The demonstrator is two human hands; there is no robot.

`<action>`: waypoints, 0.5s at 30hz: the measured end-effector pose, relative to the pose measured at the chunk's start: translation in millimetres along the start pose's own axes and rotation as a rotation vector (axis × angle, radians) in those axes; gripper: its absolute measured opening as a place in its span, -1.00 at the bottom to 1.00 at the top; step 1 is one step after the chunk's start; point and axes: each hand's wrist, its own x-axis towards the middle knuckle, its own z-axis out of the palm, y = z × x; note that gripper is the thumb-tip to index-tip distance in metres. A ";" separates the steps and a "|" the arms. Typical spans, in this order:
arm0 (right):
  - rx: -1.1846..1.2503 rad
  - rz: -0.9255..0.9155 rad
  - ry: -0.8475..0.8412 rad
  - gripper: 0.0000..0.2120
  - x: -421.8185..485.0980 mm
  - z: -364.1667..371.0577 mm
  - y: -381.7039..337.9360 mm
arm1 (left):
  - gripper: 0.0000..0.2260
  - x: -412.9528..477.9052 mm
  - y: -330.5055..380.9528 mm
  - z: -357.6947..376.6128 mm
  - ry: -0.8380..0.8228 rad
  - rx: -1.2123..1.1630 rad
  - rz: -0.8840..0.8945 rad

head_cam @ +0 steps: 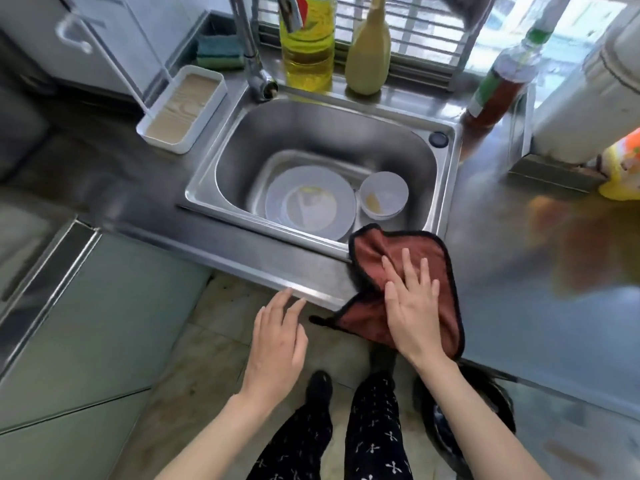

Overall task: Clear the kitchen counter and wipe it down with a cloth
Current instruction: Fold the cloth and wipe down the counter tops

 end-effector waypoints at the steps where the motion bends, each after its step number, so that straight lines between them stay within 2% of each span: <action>1: -0.220 0.005 -0.022 -0.48 3.2 9.0 4.8 | -0.66 1.2 -6.2 -4.5 0.018 0.003 -0.013; 2: -0.348 0.036 -0.019 -0.47 4.8 15.8 6.0 | -0.66 2.8 -12.1 -9.0 0.040 0.004 -0.029; 5: -0.407 0.045 -0.046 -0.44 3.6 39.6 -22.3 | -0.65 4.8 -29.6 -16.8 0.092 0.006 -0.102; 12: -0.368 -0.409 -0.331 -0.49 45.8 101.4 -108.7 | -0.55 -3.2 -55.9 -14.4 0.127 -0.040 -0.420; 15: -0.398 -0.522 -0.331 -0.51 62.7 108.1 -115.0 | -0.55 4.1 -67.2 -19.8 0.135 -0.029 -0.502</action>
